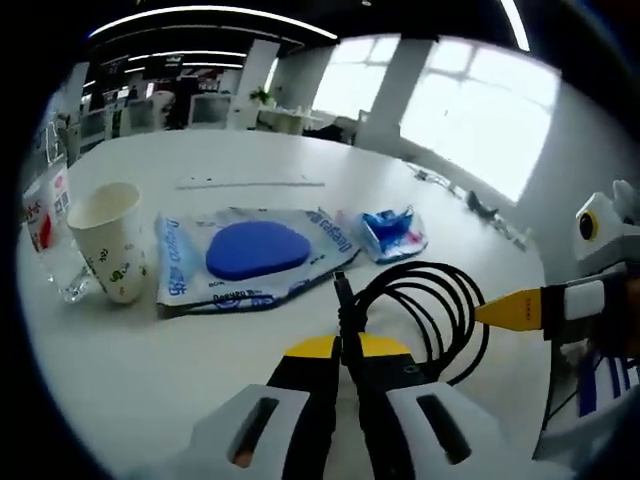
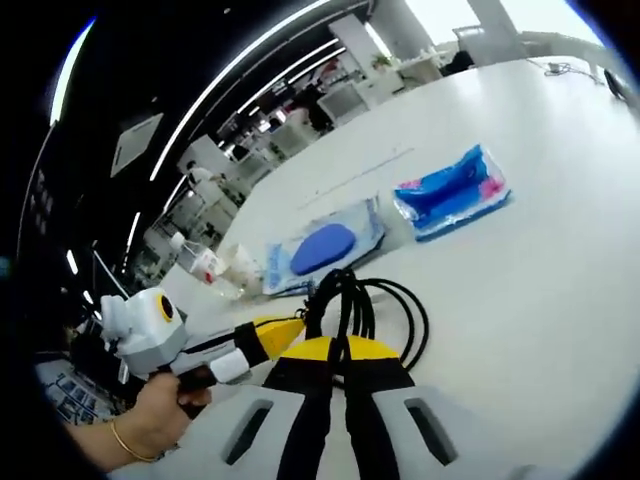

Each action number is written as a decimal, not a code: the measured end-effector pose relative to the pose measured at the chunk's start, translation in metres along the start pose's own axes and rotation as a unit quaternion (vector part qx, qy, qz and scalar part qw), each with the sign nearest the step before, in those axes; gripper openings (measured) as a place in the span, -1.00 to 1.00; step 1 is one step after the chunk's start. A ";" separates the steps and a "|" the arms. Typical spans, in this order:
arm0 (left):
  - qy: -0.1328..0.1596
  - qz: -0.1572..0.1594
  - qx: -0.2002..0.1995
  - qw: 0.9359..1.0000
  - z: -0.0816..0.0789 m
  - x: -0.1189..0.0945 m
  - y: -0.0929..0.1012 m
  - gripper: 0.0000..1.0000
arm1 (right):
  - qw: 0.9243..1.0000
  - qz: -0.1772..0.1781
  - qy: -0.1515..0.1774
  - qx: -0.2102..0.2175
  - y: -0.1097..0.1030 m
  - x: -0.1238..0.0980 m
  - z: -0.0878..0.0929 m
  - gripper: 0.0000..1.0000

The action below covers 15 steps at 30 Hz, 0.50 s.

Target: Arrange the tabletop items into an orderly group along one side of the table until the central work area is clear of visible clutter.

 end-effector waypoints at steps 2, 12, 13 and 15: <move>0.000 0.001 0.003 1.000 0.001 0.003 0.005 -0.91 | 1.000 0.005 -0.002 -0.006 0.002 -0.002 -0.002 -1.00; 0.012 0.015 0.006 1.000 -0.013 0.015 0.016 -0.93 | 1.000 0.008 0.003 -0.015 0.015 -0.008 -0.021 -1.00; 0.012 0.017 0.006 1.000 -0.015 0.017 0.017 -0.93 | 1.000 0.009 0.004 -0.018 0.016 -0.008 -0.024 -1.00; 0.013 0.019 0.006 1.000 -0.016 0.020 0.019 -0.94 | 1.000 0.010 0.005 -0.020 0.017 -0.009 -0.027 -1.00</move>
Point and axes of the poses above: the point that each gripper's makers call its tool centre point, and the gripper's own axes: x roughly forward along the fingers, y roughly to its right, z roughly out of its underside, the point moved 3 cm from there along -x, roughly backward along the fingers, and after that the axes turned 3 degrees about x, right-handed, at the moved point
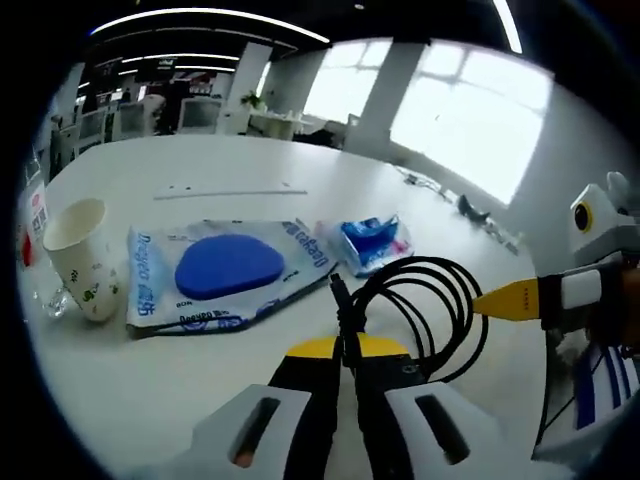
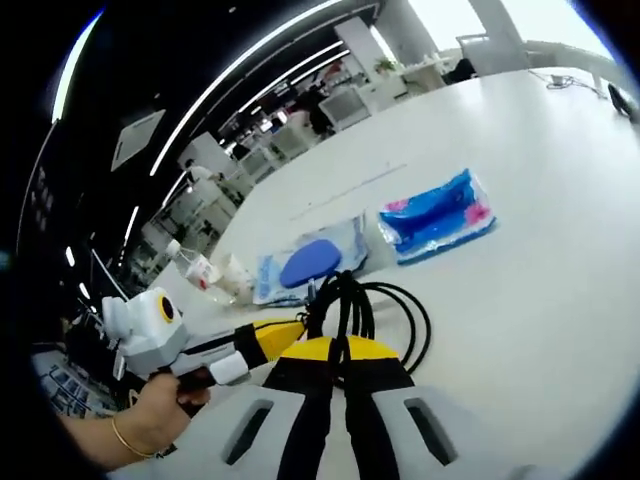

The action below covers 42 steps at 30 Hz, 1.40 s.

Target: Arrange the tabletop items into an orderly group along one side of the table until the central work area is clear of visible clutter.

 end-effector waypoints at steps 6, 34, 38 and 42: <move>0.001 0.001 -0.008 1.000 0.000 0.008 0.001 -0.94 | 1.000 0.001 0.001 -0.006 0.003 0.003 -0.008 -1.00; -0.024 -0.012 -0.009 1.000 0.010 0.030 -0.004 -0.93 | 0.997 0.048 -0.048 -0.039 0.051 0.029 0.005 -0.99; -0.026 -0.017 0.002 0.999 0.011 0.031 -0.005 -0.92 | 0.997 0.045 -0.043 -0.043 0.055 0.032 0.005 -0.99; -0.025 -0.028 0.021 0.999 0.011 0.031 -0.004 -0.92 | 0.996 0.054 -0.046 -0.056 0.059 0.036 0.007 -0.98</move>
Point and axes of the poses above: the point that each gripper's makers call its tool centre point, and the gripper's own axes: x roughly forward along the fingers, y roughly to its right, z roughly out of its underside, the point moved 3 cm from there along -x, roughly backward along the fingers, and after that the axes turned 3 degrees about x, right-handed, at the moved point
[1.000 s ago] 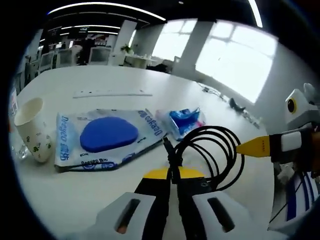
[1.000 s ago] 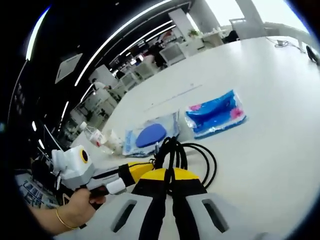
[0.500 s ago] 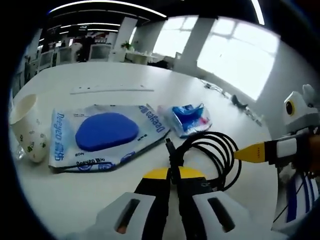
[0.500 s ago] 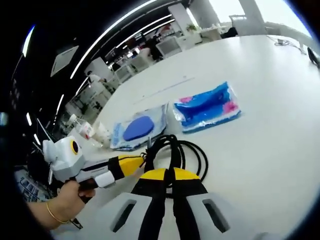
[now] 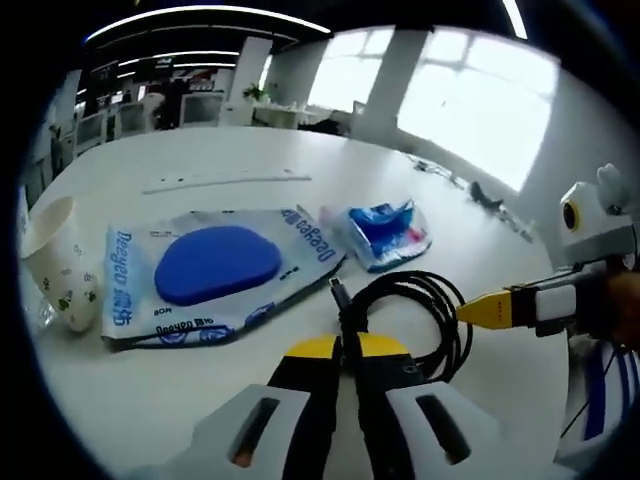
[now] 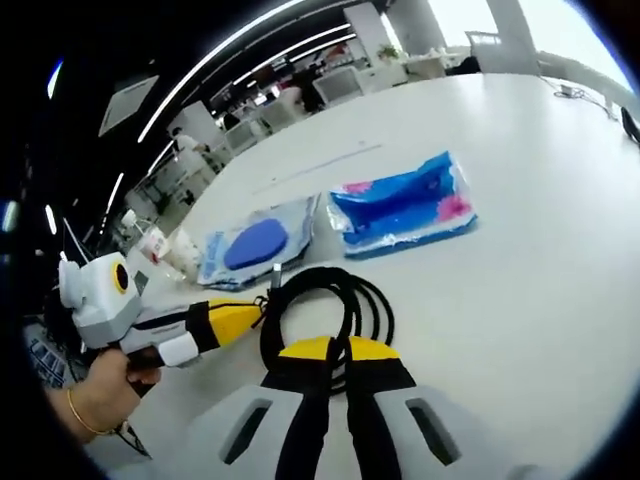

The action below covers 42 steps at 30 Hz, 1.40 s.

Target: Arrange the tabletop items into an orderly group along one side of the table until the central work area is clear of visible clutter.

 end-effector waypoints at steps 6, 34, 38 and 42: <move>-0.001 -0.006 0.020 1.000 -0.001 0.001 -0.001 -0.92 | 1.000 0.008 0.004 -0.018 0.003 0.004 -0.001 -0.97; 0.015 -0.029 0.038 0.999 0.004 -0.015 -0.026 -0.34 | 0.998 0.026 0.017 -0.063 0.004 0.005 -0.006 -0.36; 0.021 -0.032 0.038 0.999 0.004 -0.021 -0.034 -0.27 | 0.996 0.012 0.025 -0.085 -0.003 0.004 -0.009 -0.12; 0.028 -0.039 0.037 0.998 0.002 -0.029 -0.046 -0.18 | 0.994 -0.004 0.025 -0.104 -0.009 0.003 -0.011 0.09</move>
Point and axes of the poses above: the point that each gripper's makers call its tool centre point, and the gripper's own axes: x roughly forward along the fingers, y roughly to its right, z roughly out of its underside, the point moved 3 cm from there along -x, roughly backward along the fingers, and after that the axes turned 3 degrees about x, right-handed, at the moved point
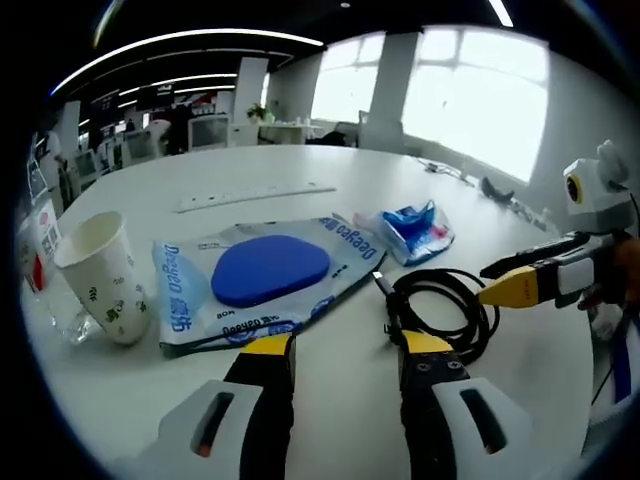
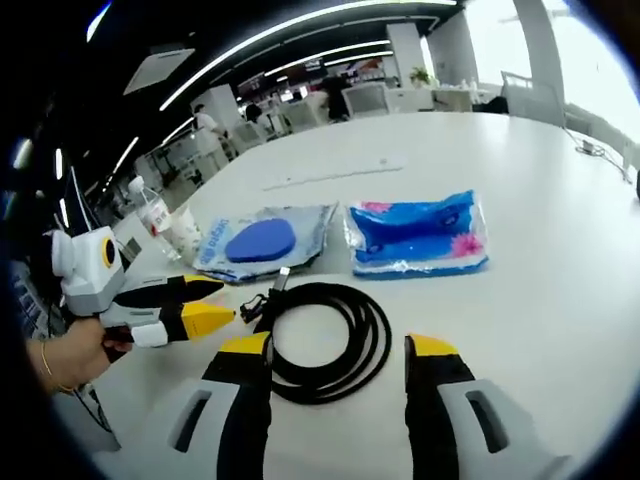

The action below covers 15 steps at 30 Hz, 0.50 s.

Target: Arrange the tabletop items into an orderly group along one side of the table until the central work area is clear of visible clutter.

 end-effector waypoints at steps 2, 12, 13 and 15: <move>0.002 -0.003 0.000 1.000 -0.001 -0.003 -0.004 -0.14 | 1.000 -0.005 -0.001 -0.006 -0.002 -0.001 0.000 0.19; 0.016 -0.002 0.009 1.000 -0.009 -0.023 -0.016 0.21 | 0.998 -0.034 0.013 -0.043 -0.012 -0.013 -0.006 0.59; 0.016 0.000 0.015 1.000 -0.009 -0.025 -0.016 0.27 | 0.998 -0.039 0.015 -0.049 -0.014 -0.015 -0.007 0.64; 0.015 0.004 0.035 0.999 -0.008 -0.031 -0.017 0.35 | 0.997 -0.048 0.016 -0.055 -0.019 -0.020 -0.008 0.70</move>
Point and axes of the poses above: the point that each gripper's makers call its tool centre point, and the gripper's own axes: x roughly forward along the fingers, y roughly to its right, z roughly out of its underside, the point moved 3 cm from there along -x, roughly backward along the fingers, and after that the axes turned 3 degrees about x, right-handed, at the moved point
